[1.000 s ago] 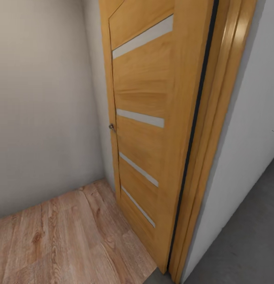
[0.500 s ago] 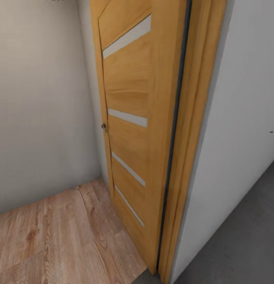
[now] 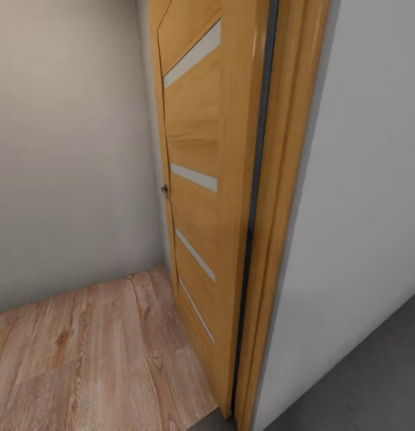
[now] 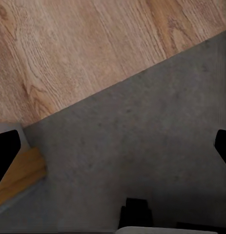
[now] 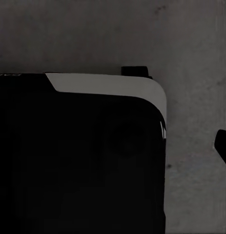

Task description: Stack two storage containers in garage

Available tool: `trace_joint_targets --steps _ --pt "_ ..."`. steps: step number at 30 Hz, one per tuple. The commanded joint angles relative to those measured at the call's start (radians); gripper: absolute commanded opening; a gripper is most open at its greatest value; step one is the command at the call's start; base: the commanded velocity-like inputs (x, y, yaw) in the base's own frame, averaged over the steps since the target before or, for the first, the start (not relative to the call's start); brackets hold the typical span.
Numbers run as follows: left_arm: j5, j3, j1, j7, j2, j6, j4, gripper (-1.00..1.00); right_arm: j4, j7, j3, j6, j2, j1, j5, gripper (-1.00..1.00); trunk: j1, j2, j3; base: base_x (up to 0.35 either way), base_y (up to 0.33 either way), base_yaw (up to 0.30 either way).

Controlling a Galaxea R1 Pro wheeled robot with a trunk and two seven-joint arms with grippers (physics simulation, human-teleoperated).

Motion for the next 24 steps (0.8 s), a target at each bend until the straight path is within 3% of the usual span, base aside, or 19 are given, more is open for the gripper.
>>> trace_joint_targets --steps 1,17,24 --pt "0.011 -0.009 -0.001 0.004 0.0 0.0 0.0 1.0 0.0 0.005 -0.004 0.0 0.0 0.0 0.001 1.0 0.0 -0.001 -0.002 0.0 -0.273 0.254" --pt "0.014 -0.007 0.02 0.003 0.001 -0.001 0.0 1.0 0.001 0.002 -0.004 0.0 0.0 0.0 0.002 1.0 0.0 -0.001 -0.011 0.0 -0.057 0.257" --pt "0.014 -0.006 0.025 0.001 0.001 -0.002 0.0 1.0 0.0 -0.039 -0.003 0.0 0.004 0.0 0.002 1.0 0.0 -0.001 -0.016 0.0 -0.001 0.258"
